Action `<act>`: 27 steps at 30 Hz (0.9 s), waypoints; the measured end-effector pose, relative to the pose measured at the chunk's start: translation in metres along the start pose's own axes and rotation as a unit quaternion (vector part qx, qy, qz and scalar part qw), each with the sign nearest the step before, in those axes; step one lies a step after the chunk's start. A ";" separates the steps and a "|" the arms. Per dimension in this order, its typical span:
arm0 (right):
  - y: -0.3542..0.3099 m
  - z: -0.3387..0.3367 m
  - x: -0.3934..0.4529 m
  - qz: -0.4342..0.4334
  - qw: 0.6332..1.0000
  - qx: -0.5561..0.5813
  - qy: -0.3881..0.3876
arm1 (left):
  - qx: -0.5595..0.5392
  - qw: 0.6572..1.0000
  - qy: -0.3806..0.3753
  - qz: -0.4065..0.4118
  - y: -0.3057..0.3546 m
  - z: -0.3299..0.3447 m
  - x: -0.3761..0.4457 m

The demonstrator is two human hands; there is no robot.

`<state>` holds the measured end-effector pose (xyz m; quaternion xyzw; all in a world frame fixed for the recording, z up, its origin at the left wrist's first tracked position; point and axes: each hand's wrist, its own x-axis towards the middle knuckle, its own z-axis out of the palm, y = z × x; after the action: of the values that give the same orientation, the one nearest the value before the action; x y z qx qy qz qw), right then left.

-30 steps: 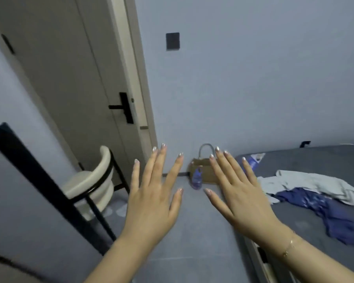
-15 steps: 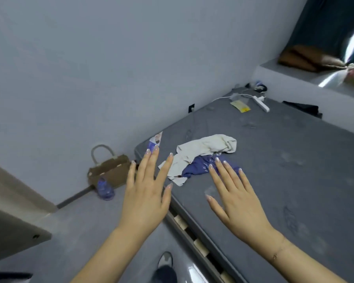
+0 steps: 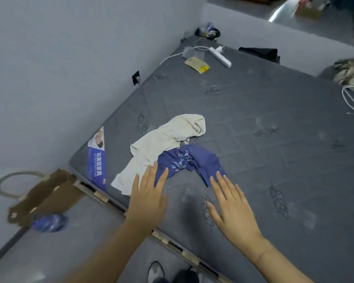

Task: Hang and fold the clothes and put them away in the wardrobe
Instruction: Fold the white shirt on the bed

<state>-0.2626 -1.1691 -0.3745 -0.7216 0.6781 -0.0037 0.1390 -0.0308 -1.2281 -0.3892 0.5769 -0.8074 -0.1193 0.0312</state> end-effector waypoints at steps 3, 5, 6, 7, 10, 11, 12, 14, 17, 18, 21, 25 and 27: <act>0.029 0.042 0.035 0.025 0.999 0.018 -0.033 | 0.024 0.999 -0.037 -0.003 -0.015 0.053 0.039; 0.045 0.075 0.057 0.041 0.997 0.021 -0.058 | 0.033 0.997 -0.075 -0.014 -0.029 0.093 0.063; 0.051 0.092 0.067 0.047 0.996 0.022 -0.076 | 0.034 0.995 -0.095 -0.018 -0.036 0.112 0.073; 0.056 0.109 0.080 0.053 0.994 0.025 -0.088 | 0.035 0.994 -0.104 -0.020 -0.042 0.130 0.084; 0.068 0.151 0.124 0.068 0.992 0.027 -0.107 | 0.019 0.993 -0.118 -0.017 -0.057 0.172 0.128; 0.071 0.163 0.141 0.074 0.991 0.031 -0.110 | 0.020 0.992 -0.120 -0.010 -0.062 0.183 0.147; 0.074 0.175 0.159 0.081 0.990 0.039 -0.107 | 0.026 0.993 -0.114 -0.001 -0.067 0.194 0.166; 0.076 0.197 0.199 0.087 0.990 0.059 -0.089 | 0.024 0.997 -0.070 0.017 -0.078 0.212 0.210; 0.071 0.229 0.256 0.103 0.989 0.086 -0.067 | 0.022 0.999 0.022 0.018 -0.096 0.232 0.278; 0.067 0.241 0.271 0.121 0.984 0.105 -0.073 | 0.027 0.999 0.025 0.006 -0.102 0.238 0.299; 0.052 0.274 0.291 0.166 0.976 0.107 -0.090 | 0.059 0.997 -0.025 -0.039 -0.120 0.254 0.347; 0.045 0.284 0.283 0.180 0.975 0.125 -0.040 | -0.002 0.999 0.039 -0.006 -0.144 0.250 0.371; 0.050 0.279 0.276 0.173 0.970 0.162 -0.050 | -0.093 0.994 0.022 0.044 -0.156 0.240 0.377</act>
<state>-0.2358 -1.3869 -0.7034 -0.5604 0.7753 -0.0529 0.2865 -0.0565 -1.5920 -0.6907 0.5375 -0.8168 -0.1799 0.1077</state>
